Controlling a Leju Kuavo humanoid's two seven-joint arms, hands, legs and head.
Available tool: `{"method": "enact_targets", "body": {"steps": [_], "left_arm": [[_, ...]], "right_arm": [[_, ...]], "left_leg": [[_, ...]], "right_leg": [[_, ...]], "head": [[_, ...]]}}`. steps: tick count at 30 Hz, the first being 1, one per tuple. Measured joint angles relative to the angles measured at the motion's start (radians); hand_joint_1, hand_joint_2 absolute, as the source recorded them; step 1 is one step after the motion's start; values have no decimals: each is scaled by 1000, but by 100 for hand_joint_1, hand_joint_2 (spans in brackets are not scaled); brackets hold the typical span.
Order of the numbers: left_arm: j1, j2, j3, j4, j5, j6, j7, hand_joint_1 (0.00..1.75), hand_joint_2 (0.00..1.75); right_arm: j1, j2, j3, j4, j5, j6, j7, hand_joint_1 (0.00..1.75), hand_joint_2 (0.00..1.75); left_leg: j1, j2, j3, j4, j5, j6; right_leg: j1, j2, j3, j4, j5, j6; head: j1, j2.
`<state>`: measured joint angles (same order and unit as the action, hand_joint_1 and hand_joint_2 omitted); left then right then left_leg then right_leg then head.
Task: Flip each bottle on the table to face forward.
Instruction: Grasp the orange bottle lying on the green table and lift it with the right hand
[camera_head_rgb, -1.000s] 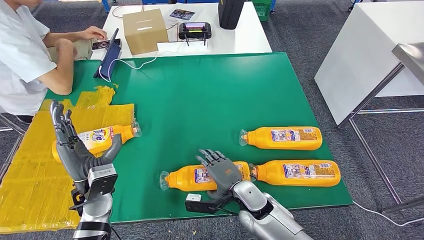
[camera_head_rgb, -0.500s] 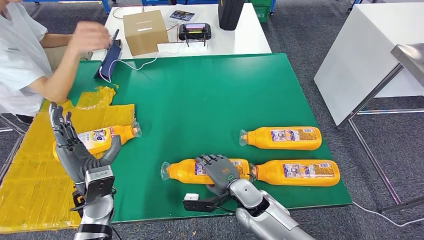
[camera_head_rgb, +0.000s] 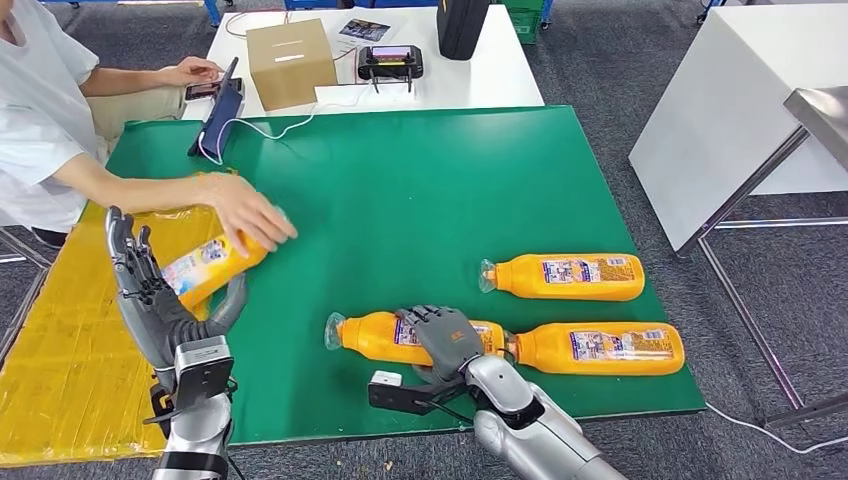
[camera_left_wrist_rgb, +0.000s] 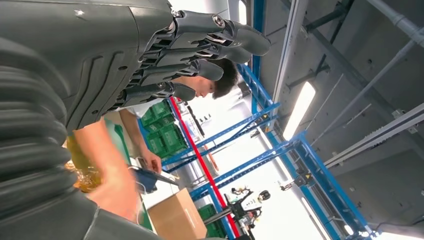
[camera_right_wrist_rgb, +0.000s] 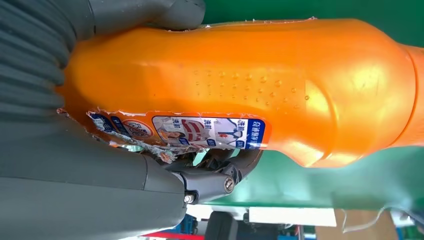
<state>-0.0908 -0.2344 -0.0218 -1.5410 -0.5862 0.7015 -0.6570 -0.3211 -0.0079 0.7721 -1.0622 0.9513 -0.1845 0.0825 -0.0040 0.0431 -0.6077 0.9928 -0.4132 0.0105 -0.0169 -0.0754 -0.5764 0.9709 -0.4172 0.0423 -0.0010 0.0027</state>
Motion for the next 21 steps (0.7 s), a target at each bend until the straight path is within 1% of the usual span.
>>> {"method": "enact_targets", "body": {"steps": [3,5,8,10,12,14,18,21], "left_arm": [[4,5,-20,-2,28,-9,43,0,175],[7,16,-45,-6,95,-56,100,0,175],[20,44,-102,-10,235,-210,203,0,175],[33,65,-146,-9,309,-315,245,0,175],[47,83,-187,-9,382,-399,270,0,175],[56,98,-219,-9,430,-449,288,0,175],[64,125,-264,-8,502,-525,317,0,175],[71,138,-291,-9,526,-555,318,0,175]], "right_arm": [[38,8,-36,-46,-33,-107,-41,175,175],[75,17,-75,-103,-76,-202,-90,175,175],[144,32,-162,-231,-190,-323,-198,175,175],[190,40,-224,-316,-287,-371,-280,175,175],[229,48,-282,-389,-369,-399,-349,175,175],[256,54,-326,-444,-417,-411,-392,175,175],[289,67,-374,-506,-490,-414,-445,175,175],[299,71,-391,-524,-522,-408,-455,175,175]], "left_leg": [[0,0,-1,0,0,0],[0,0,-2,0,0,0],[0,-1,-2,0,0,0],[0,-1,-3,0,0,0],[-1,0,-4,0,-1,0],[-1,0,-4,0,-1,1],[-1,0,-4,0,-1,1],[-1,0,-4,0,-1,1]], "right_leg": [[0,0,-1,0,0,0],[0,0,-2,0,0,0],[0,-1,-2,0,0,0],[0,-1,-3,0,0,0],[0,0,-3,0,0,0],[-1,0,-4,0,0,0],[0,0,-4,0,0,0],[0,0,-4,0,0,0]], "head": [[0,0],[0,0],[0,0],[0,0],[0,0],[0,0],[0,0],[0,0]]}}
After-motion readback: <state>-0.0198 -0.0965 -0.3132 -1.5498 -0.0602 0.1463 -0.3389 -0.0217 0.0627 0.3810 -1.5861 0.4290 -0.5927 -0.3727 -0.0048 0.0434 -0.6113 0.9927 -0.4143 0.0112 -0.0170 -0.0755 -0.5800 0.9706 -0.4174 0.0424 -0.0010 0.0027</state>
